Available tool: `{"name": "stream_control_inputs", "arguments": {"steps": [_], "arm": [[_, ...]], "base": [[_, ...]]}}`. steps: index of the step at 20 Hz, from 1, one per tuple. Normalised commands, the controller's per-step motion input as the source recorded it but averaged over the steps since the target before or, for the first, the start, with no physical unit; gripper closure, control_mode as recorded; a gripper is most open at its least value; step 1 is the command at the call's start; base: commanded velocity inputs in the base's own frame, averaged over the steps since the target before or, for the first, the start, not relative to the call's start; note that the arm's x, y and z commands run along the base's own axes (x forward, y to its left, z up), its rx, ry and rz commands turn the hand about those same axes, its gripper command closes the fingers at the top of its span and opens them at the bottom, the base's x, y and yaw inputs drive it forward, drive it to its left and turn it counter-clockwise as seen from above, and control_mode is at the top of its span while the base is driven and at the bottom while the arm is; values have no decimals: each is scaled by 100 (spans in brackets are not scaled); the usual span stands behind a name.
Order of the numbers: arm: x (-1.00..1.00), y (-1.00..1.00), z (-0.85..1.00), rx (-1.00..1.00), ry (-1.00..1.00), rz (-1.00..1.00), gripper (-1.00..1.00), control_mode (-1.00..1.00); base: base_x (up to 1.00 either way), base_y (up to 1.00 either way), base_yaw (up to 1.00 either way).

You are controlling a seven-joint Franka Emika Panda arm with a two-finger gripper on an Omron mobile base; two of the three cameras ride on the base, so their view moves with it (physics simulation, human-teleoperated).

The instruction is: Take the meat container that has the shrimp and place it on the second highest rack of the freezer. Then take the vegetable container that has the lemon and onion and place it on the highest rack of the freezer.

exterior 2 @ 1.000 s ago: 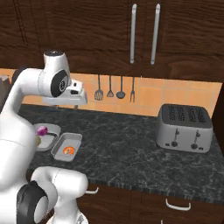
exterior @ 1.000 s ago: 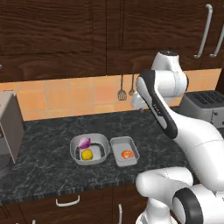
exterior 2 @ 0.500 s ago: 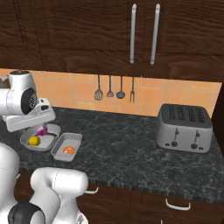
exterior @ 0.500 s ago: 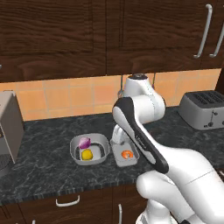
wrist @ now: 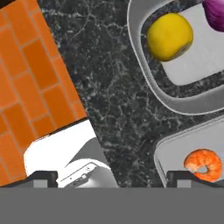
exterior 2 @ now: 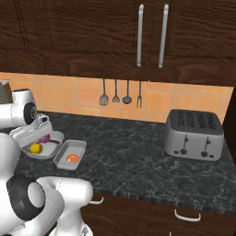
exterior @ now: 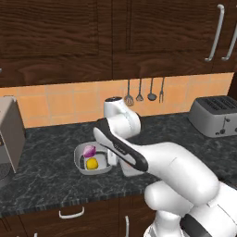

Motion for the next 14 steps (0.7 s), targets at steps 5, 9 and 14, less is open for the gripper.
{"name": "stream_control_inputs", "arguments": {"steps": [5,9,14], "arm": [[53,30,-77,-5,3,20,-100,-100],[-1,38,-62,-2,-1,10,-100,-100],[16,16,-57,-2,-12,4,-100,-100]], "base": [[0,0,0],[0,0,0],[0,0,0]]}}
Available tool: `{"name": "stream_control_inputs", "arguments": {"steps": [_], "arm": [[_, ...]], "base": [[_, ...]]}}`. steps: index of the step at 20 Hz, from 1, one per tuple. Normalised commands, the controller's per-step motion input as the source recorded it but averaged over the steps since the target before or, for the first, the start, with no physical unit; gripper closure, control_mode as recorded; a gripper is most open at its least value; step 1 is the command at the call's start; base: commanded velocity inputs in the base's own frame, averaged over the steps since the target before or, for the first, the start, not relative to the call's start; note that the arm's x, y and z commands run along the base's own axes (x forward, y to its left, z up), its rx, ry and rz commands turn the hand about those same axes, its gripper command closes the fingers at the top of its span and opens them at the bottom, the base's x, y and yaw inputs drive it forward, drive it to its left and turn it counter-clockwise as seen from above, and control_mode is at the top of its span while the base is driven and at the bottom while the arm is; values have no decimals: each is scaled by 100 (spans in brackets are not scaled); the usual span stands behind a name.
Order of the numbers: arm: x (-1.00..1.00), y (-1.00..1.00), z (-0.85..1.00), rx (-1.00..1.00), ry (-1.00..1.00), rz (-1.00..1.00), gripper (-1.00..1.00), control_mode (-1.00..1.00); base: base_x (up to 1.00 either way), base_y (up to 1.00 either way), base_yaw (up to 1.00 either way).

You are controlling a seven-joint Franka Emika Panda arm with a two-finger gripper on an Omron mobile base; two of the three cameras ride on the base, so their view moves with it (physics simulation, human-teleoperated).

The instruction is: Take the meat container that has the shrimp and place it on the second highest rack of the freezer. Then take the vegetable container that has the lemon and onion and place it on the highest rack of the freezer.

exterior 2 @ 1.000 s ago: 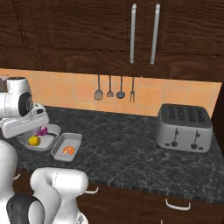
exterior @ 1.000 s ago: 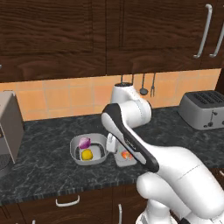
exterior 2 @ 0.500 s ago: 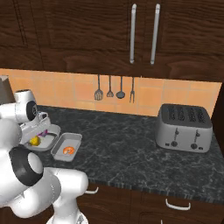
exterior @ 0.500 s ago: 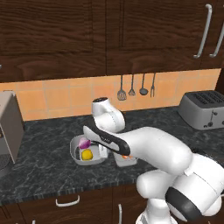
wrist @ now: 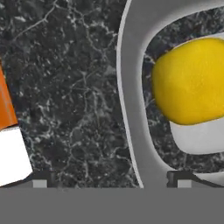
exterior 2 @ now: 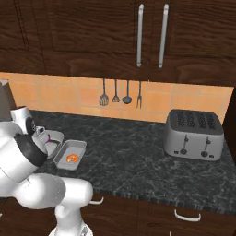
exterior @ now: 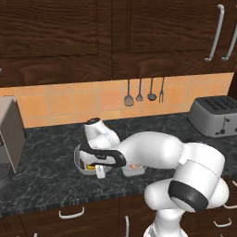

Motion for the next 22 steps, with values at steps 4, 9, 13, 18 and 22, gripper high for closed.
{"name": "stream_control_inputs", "arguments": {"steps": [4,9,13,18,22], "arm": [[47,2,-37,-3,-21,5,-100,-100],[5,2,-93,-1,1,3,-100,-100],[0,0,-83,0,1,3,100,-100],[9,0,-36,0,-4,5,100,-100],[39,-14,-17,0,-1,1,100,-100]], "base": [[0,0,0],[0,0,0],[0,0,0],[0,0,0],[0,0,0]]}}
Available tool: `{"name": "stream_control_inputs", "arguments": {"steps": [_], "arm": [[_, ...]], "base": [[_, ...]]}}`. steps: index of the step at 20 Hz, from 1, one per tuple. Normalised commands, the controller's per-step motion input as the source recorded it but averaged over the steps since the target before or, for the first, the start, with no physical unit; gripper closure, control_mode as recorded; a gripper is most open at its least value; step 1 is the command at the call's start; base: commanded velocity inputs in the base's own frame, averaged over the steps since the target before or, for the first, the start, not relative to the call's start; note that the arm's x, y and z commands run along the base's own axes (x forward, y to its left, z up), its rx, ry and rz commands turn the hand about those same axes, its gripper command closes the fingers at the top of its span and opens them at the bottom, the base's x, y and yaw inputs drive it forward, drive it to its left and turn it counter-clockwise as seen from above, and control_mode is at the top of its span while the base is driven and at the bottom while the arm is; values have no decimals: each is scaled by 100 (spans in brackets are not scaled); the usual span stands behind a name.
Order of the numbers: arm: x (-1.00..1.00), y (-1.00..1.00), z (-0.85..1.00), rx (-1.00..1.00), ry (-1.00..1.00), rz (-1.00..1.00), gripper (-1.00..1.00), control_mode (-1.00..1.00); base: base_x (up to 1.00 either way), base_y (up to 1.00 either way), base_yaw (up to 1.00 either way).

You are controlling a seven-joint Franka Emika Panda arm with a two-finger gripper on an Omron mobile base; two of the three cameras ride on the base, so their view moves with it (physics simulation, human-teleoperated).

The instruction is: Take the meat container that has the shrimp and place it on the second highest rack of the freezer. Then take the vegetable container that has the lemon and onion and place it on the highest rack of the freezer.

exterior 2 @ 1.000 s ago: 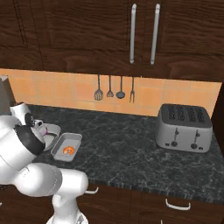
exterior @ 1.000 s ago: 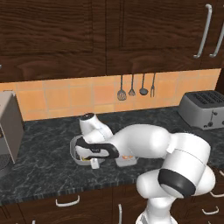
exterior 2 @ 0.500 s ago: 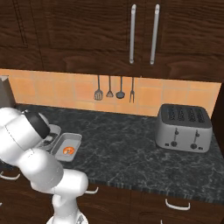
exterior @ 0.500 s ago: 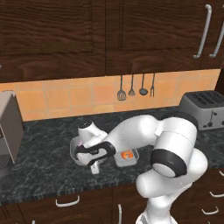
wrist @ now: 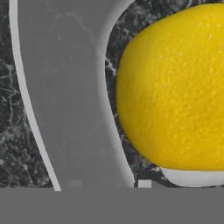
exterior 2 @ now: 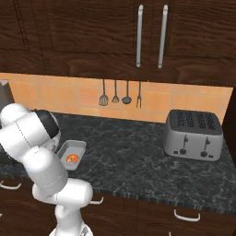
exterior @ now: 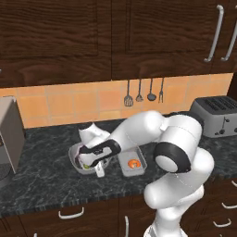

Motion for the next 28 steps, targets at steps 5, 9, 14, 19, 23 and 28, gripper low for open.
{"name": "stream_control_inputs", "arguments": {"steps": [5,9,14,19,23,28], "arm": [[-12,-5,36,1,-23,0,100,-100],[-51,-18,96,18,-5,5,100,-100],[-85,-46,79,17,-2,24,100,-100],[-100,-85,54,1,-38,34,100,-100],[-100,-97,65,10,-20,26,100,-100],[-100,-100,32,10,-5,11,100,-100]], "base": [[0,0,0],[0,0,0],[0,0,0],[0,0,0],[0,0,0],[0,0,0]]}}
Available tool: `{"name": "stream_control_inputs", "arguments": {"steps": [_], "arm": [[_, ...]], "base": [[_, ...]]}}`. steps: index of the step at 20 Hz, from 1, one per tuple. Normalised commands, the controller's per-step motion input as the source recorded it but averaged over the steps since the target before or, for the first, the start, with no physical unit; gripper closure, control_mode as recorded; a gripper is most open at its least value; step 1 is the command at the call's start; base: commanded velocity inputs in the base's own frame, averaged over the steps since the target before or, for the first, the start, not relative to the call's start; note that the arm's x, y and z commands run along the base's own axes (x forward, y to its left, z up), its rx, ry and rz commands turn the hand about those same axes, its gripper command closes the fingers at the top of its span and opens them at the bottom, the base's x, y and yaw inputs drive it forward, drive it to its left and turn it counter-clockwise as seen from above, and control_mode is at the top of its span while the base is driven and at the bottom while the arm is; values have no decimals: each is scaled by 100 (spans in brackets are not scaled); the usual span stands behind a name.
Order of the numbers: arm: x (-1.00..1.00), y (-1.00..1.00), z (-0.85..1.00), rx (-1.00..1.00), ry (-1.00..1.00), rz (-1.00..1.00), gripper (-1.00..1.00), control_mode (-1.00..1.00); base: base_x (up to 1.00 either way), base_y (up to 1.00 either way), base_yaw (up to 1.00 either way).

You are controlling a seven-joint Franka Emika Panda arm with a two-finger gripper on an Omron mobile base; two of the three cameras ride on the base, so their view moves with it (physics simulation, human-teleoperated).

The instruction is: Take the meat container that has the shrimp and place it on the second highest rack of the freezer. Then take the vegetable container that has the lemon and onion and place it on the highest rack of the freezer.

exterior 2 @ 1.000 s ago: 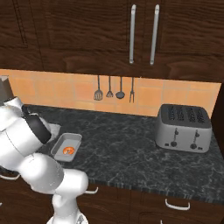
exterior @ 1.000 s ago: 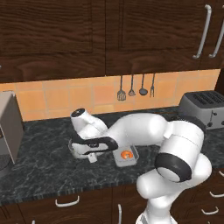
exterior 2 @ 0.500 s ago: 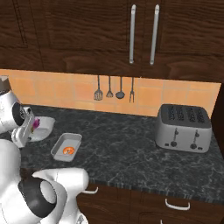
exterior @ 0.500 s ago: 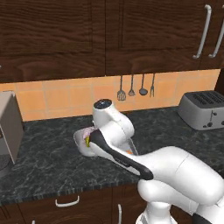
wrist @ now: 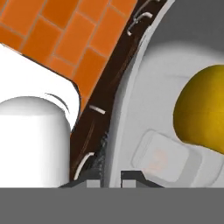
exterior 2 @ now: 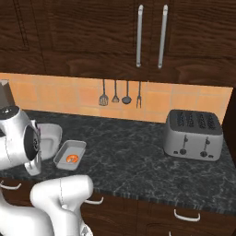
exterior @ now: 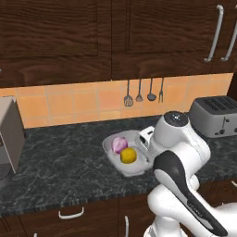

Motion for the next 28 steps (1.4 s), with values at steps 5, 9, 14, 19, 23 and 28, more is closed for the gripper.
{"name": "stream_control_inputs", "arguments": {"steps": [5,9,14,19,23,28], "arm": [[-84,-100,13,12,0,21,100,-100],[-81,-93,-1,8,-17,40,100,-100],[-47,-73,-13,0,-33,23,100,-100],[-17,-20,-25,0,-43,12,100,-100],[-2,-1,-11,0,-22,1,100,100],[0,0,0,0,0,0,100,100]], "base": [[0,0,0],[0,0,0],[0,0,0],[0,0,0],[-3,0,-1],[-22,0,-41]]}}
